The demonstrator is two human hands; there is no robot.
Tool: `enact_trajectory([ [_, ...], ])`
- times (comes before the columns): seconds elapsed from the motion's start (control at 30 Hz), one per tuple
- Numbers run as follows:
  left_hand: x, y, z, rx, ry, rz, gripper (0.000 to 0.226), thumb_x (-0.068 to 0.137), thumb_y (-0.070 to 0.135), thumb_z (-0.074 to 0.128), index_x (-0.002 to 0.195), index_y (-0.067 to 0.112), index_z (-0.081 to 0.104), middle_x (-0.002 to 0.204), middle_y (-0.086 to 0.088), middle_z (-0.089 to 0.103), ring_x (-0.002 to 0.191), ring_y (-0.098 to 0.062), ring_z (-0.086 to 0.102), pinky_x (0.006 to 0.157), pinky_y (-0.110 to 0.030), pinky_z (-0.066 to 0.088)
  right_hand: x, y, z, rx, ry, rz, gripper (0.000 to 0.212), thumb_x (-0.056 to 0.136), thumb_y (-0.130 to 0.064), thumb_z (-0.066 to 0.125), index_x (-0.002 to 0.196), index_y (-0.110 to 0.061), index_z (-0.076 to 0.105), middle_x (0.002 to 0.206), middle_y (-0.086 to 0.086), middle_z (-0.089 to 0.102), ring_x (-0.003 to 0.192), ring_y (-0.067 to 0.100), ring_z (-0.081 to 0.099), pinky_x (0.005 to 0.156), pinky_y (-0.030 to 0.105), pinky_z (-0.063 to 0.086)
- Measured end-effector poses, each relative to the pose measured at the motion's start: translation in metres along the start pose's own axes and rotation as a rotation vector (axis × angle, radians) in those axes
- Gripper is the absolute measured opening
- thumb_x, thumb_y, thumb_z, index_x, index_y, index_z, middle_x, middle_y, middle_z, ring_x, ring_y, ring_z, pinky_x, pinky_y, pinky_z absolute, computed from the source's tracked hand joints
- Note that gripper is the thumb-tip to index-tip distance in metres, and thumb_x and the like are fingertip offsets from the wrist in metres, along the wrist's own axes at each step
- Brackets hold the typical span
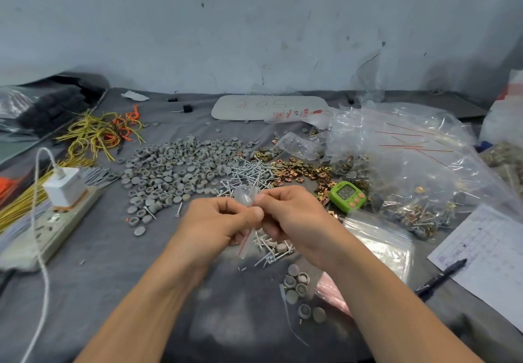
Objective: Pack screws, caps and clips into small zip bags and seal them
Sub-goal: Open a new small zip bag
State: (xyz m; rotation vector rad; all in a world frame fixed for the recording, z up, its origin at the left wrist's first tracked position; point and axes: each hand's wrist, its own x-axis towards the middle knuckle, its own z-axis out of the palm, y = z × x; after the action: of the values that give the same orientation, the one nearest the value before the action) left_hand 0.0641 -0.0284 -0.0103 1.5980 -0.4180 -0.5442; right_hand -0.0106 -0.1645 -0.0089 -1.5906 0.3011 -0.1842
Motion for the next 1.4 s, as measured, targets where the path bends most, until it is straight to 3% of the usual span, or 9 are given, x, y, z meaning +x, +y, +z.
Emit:
enact_trajectory([
  [0.17,-0.003,-0.001,0.003,-0.22,-0.215,-0.142,0.017,0.073,0.025,0.073,0.071,0.008,0.071,0.07,-0.012,0.054,0.058,-0.011,0.045,0.057,-0.022,0.037,-0.006,-0.002,-0.012,-0.388,0.045,-0.149,0.04,0.103,-0.027,0.058,0.067,-0.012,0.069,0.058,0.0,0.062,0.053,0.009,0.048,0.057,0.029,0.038],
  [0.3,-0.002,0.0,-0.004,-0.527,-0.502,-0.242,0.016,0.082,0.015,0.075,0.091,0.002,0.077,0.096,-0.017,0.052,0.076,-0.016,0.044,0.069,-0.027,0.047,-0.015,-0.008,-0.019,-0.18,-0.105,-0.25,0.028,0.091,-0.025,0.061,0.065,-0.018,0.068,0.064,0.006,0.06,0.06,0.016,0.047,0.056,0.029,0.037],
  [0.53,-0.005,0.002,-0.007,-0.746,-0.711,-0.189,0.031,0.082,0.014,0.08,0.107,-0.004,0.075,0.097,-0.015,0.073,0.09,-0.021,0.07,0.087,-0.032,0.056,-0.023,-0.01,-0.023,0.179,-0.33,-0.265,0.029,0.092,-0.012,0.06,0.066,-0.019,0.07,0.063,-0.003,0.063,0.054,0.005,0.047,0.054,0.012,0.038],
  [0.63,-0.005,0.011,-0.004,-0.441,-0.471,-0.013,0.018,0.09,0.021,0.067,0.1,0.01,0.077,0.089,-0.009,0.07,0.08,-0.018,0.064,0.073,-0.029,0.055,-0.02,-0.011,-0.027,0.242,-0.272,-0.14,0.026,0.089,-0.015,0.062,0.063,-0.018,0.067,0.06,0.0,0.059,0.052,0.011,0.042,0.05,0.015,0.036],
  [0.73,-0.003,0.01,-0.01,0.509,-0.009,0.292,0.023,0.096,0.028,0.067,0.074,0.023,0.063,0.064,0.007,0.065,0.057,-0.007,0.055,0.06,-0.029,0.049,-0.013,-0.003,-0.029,-0.351,0.058,-0.107,0.033,0.083,-0.022,0.067,0.051,-0.02,0.061,0.05,-0.003,0.051,0.049,0.015,0.041,0.053,0.029,0.04],
  [0.87,-0.01,-0.006,-0.005,0.953,0.152,0.459,0.022,0.079,0.025,0.077,0.075,0.031,0.056,0.061,0.016,0.065,0.056,-0.006,0.057,0.056,-0.03,0.047,-0.014,0.002,-0.013,-0.907,0.348,-0.13,0.031,0.076,-0.036,0.071,0.053,-0.018,0.06,0.05,-0.006,0.058,0.052,0.012,0.057,0.053,0.026,0.045],
  [1.07,-0.004,-0.012,0.005,0.649,0.338,0.46,0.019,0.08,0.025,0.078,0.08,0.039,0.066,0.059,0.017,0.067,0.052,-0.007,0.06,0.052,-0.022,0.048,-0.016,0.003,0.006,-0.946,0.384,-0.04,0.059,0.092,-0.071,0.044,0.069,-0.019,0.062,0.065,-0.002,0.064,0.065,0.025,0.062,0.061,0.036,0.043],
  [1.17,-0.005,-0.011,0.003,0.409,0.315,0.383,0.028,0.083,0.017,0.081,0.084,0.043,0.072,0.061,0.011,0.071,0.05,-0.01,0.064,0.054,-0.041,0.059,-0.012,0.006,0.001,-0.98,0.258,0.072,0.048,0.096,-0.061,0.055,0.079,-0.018,0.066,0.076,0.003,0.069,0.074,0.029,0.066,0.067,0.037,0.051],
  [1.4,-0.015,-0.012,0.01,0.98,0.542,0.727,0.022,0.08,0.025,0.081,0.097,0.035,0.071,0.066,0.009,0.068,0.06,-0.021,0.065,0.056,-0.034,0.052,-0.004,0.0,-0.013,-1.038,0.415,0.054,0.028,0.09,-0.05,0.071,0.077,-0.027,0.064,0.079,-0.005,0.07,0.076,0.022,0.065,0.068,0.03,0.045],
])
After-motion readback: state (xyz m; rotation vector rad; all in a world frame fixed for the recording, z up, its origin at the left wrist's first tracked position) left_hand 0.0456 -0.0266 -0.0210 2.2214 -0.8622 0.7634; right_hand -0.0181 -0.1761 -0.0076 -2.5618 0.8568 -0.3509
